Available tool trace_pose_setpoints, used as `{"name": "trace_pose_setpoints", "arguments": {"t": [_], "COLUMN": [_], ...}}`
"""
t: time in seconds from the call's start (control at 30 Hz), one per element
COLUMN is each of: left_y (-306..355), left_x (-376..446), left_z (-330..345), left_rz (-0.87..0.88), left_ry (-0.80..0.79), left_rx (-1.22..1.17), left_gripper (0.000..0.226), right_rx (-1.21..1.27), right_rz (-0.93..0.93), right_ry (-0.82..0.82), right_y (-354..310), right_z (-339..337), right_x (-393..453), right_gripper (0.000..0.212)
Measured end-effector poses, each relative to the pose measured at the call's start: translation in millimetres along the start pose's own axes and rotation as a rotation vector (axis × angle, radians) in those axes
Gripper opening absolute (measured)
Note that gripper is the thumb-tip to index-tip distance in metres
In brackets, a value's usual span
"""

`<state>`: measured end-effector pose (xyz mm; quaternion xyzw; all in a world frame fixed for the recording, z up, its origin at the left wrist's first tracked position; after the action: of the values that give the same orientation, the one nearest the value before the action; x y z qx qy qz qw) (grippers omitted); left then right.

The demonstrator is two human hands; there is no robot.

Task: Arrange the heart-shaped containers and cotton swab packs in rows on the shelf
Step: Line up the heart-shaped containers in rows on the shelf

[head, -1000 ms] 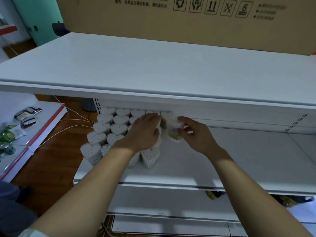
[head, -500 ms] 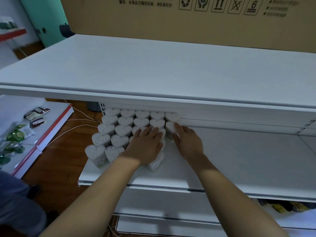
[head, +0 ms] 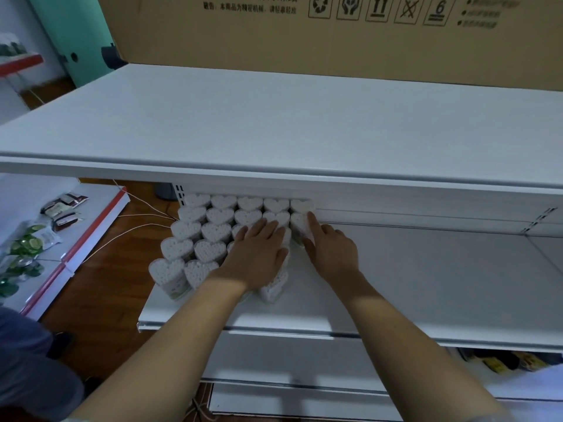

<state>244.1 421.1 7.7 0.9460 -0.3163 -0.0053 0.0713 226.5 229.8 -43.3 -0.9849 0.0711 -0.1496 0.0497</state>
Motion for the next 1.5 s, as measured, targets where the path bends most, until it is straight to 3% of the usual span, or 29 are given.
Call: {"name": "trace_pose_setpoints", "arguments": {"t": [0.1,0.27,0.53,0.63,0.97,1.23,1.43,1.5], "left_y": [10,57,228,302,543,643,702,723], "left_x": [4,21,47,51,69,121,190,208], "left_z": [-5,-3,8,14,51,74,111,121], "left_rz": [-0.036,-0.001,0.207,0.277,0.375,0.402,0.426,0.410], "left_ry": [0.036,0.116,0.066,0.071,0.062,-0.013,-0.095,-0.134], "left_rx": [-0.008,-0.036,-0.111,-0.122,-0.148,-0.151,-0.225,-0.263], "left_gripper": [0.056,0.056,0.057,0.057,0.052,0.052,0.052,0.055], "right_rx": [0.027,0.029,-0.147,-0.176,-0.192,-0.129,-0.088,-0.039], "right_rz": [0.012,-0.008,0.190,0.318,0.488,0.747,0.828,0.857], "right_ry": [0.015,0.175,0.311,0.269,0.227,0.174,0.187,0.181], "right_y": [9,40,178,244,466,587,662,681], "right_z": [-10,-28,-92,-122,-182,-189,-189,-189], "right_x": [-12,-40,-131,-169,-287,-294,-278,-270], "right_gripper": [0.067,0.056,0.044,0.045,0.045,0.052,0.047,0.055]}}
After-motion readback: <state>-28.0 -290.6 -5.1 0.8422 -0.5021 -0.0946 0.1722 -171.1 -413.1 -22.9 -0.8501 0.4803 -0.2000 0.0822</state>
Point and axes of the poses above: each hand's wrist, its own x-axis towards the middle knuckle, its own z-axis out of the palm, y = z × x, the point moved 1 cm from there along x, towards the middle knuckle, and after that the axes turned 5 degrees about y, right-handed, at the moved point
